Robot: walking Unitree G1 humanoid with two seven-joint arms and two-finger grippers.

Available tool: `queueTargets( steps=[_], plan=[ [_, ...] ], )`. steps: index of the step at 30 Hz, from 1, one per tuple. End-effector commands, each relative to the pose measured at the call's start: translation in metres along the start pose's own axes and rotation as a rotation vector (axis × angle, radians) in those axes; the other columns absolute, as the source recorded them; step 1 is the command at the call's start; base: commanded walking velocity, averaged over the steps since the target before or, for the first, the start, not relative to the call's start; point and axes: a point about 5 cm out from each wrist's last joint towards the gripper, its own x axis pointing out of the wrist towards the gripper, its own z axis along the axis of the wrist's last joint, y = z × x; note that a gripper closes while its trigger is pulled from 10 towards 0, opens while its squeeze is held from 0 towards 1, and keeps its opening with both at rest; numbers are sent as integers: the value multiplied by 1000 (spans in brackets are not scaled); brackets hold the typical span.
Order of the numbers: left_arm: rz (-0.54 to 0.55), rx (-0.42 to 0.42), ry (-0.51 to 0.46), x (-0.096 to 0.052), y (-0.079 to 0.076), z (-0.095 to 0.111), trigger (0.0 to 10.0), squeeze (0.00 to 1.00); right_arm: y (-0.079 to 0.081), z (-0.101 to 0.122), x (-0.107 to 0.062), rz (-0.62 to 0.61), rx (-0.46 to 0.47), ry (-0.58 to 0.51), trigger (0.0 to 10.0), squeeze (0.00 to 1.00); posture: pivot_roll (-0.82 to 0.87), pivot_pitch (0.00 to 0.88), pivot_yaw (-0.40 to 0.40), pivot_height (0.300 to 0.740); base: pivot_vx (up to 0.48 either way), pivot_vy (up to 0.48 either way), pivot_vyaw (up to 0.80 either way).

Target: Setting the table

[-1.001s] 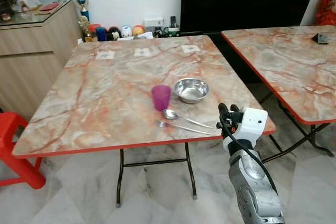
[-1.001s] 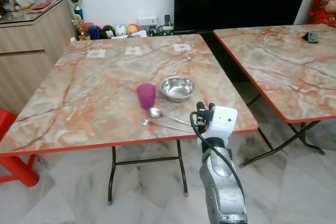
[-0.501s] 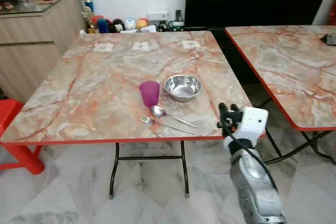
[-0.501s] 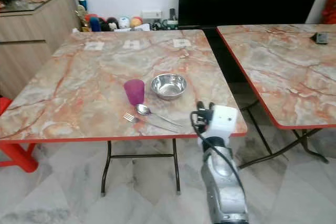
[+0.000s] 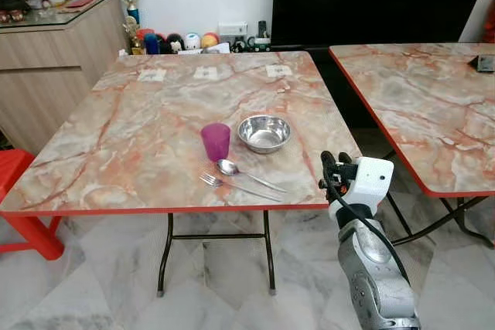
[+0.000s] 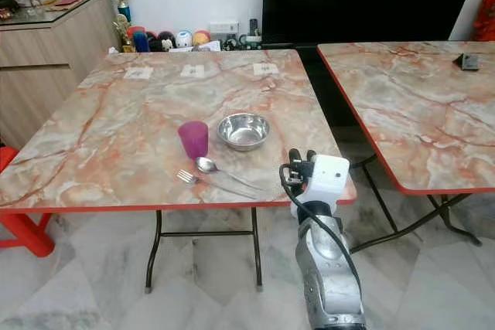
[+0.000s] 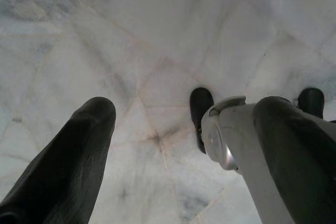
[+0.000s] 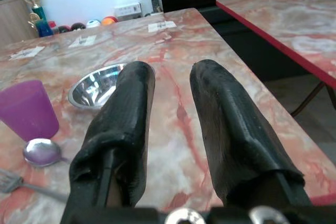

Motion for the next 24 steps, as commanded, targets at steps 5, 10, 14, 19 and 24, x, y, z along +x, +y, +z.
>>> queueTargets(
  steps=[5, 10, 14, 19, 24],
  plan=[
    [3, -15, 9, -1, 4, -2, 10000, 0, 4, 0, 1, 17, -11, 8, 10000, 0, -14, 0, 12, 740, 268, 0, 0],
    [1, -16, 7, 0, 3, 0, 10000, 0, 4, 0, 2, 20, -13, 13, 10000, 0, -14, 0, 13, 740, 212, 0, 0],
    [0, -16, 1, 0, 2, 2, 10000, 0, 4, -1, 1, 25, -13, 19, 10000, 0, -15, 0, 13, 740, 0, 0, 0],
    [-4, -11, -1, 1, 0, 2, 10000, 0, 2, -1, -1, 14, -19, 18, 10000, 0, -16, 1, 13, 740, 0, 0, 0],
    [-5, -7, 3, 1, -3, 0, 10000, 0, -30, 5, -18, -122, -77, -5, 10000, 0, -20, 7, 9, 740, 0, 0, 0]
  ],
)
